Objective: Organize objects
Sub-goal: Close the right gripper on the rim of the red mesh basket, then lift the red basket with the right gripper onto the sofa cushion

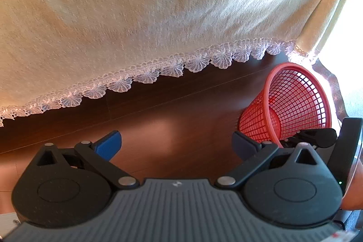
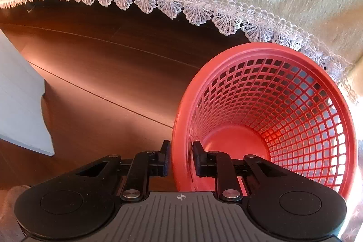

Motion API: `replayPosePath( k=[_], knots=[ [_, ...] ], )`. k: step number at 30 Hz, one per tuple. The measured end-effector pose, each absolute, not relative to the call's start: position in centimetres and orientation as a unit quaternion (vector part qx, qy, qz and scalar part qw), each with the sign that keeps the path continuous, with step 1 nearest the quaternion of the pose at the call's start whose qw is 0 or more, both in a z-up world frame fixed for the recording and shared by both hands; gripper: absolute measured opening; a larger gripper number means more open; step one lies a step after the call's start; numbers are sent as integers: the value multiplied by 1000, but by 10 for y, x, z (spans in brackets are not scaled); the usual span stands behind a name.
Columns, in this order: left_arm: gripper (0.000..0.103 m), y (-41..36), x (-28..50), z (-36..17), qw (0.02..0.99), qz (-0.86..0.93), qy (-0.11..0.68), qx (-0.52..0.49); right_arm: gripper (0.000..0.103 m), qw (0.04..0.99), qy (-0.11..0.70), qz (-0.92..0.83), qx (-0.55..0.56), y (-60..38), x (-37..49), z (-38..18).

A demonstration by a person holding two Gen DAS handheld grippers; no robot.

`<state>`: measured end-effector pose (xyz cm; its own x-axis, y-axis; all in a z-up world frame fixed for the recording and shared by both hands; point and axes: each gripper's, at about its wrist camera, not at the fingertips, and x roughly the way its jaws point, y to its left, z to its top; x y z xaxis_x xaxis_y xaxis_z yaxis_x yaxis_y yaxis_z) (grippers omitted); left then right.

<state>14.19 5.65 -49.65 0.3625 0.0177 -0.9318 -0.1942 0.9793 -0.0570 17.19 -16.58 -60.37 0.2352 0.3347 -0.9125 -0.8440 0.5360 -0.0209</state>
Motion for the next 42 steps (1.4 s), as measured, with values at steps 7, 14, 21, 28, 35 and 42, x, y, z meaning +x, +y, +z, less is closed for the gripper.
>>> replayPosePath(
  k=[7, 14, 21, 28, 35, 42],
  knots=[
    [101, 53, 141, -500, 825, 61, 556, -82, 5, 738, 453, 406, -293, -167, 172, -612],
    [101, 53, 139, -492, 823, 65, 557, -89, 0, 719, 434, 409, -356, -162, 164, -600],
    [101, 58, 133, -438, 824, 69, 552, -111, 2, 699, 445, 397, -393, -154, 158, -536],
    [101, 72, 128, -332, 833, 73, 533, -128, 2, 694, 439, 387, -419, -143, 156, -395],
    [101, 108, 138, -226, 846, 99, 507, -133, 2, 705, 402, 377, -446, -114, 167, -252],
    [101, 146, 180, -165, 847, 150, 492, -137, 2, 713, 366, 388, -454, -81, 219, -176]
  ],
)
